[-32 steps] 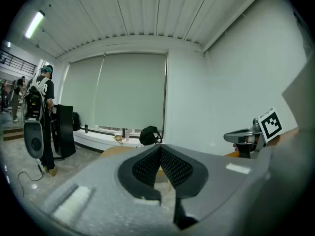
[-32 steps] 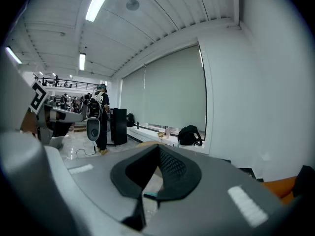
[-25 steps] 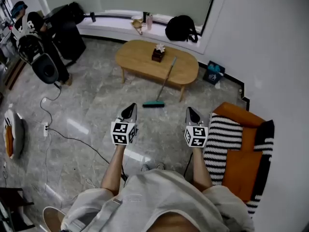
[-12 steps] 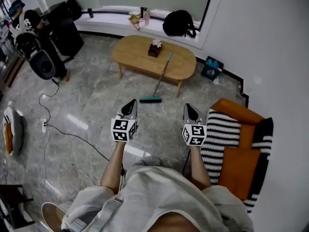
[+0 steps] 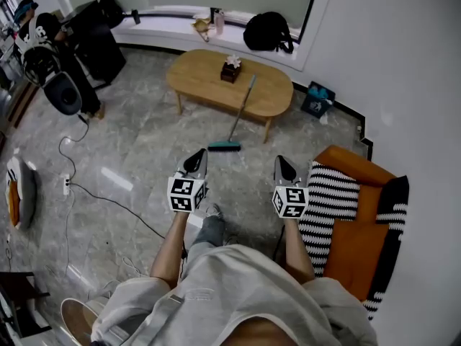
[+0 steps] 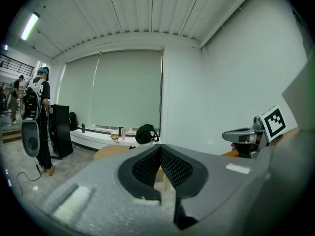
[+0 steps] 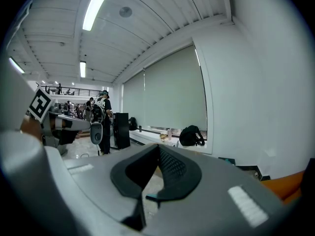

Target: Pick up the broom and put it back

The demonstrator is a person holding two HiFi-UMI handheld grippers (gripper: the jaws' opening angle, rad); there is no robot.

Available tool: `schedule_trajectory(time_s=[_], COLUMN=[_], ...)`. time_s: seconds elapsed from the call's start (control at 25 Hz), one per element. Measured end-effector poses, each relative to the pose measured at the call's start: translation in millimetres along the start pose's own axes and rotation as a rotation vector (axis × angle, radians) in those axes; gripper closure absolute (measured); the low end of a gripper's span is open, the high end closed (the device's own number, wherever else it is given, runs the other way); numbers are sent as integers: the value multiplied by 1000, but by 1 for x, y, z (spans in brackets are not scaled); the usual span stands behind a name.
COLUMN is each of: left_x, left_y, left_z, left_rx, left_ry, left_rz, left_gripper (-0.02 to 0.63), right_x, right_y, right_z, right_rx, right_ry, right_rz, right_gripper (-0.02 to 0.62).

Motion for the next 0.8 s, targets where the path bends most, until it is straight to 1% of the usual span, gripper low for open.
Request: schedule_trajectory(time_s=[0.2,0.4,0.64,0.8], left_x=[17,47,99,141], left_y=[-2,-4,-5,-1], left_z=[-7,-23,-58,-92], left_rx=[-2,-9,-22,-31], left_ry=[-4,-14,-31,-48], left_rz=[-3,2,5,7], left_gripper=[603,603,603,603], right_x=[17,48,107,158], right_y=[0,3,14,28], right_z=[4,8,16,18], right_rx=[-2,-13,-27,-31], right_ry=[7,7,-3,-20], right_rz=[-10,-14,-24,-29], right_gripper=[595,595,595,594])
Point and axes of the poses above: the fingertips, and each gripper's own axes: x forward along the fingers, z to its right, y out of its top, the point moved 9 cm from there along -x, backward along the fingers, and after that the axes turned 11 degrees about x, right-handed, at the moved point
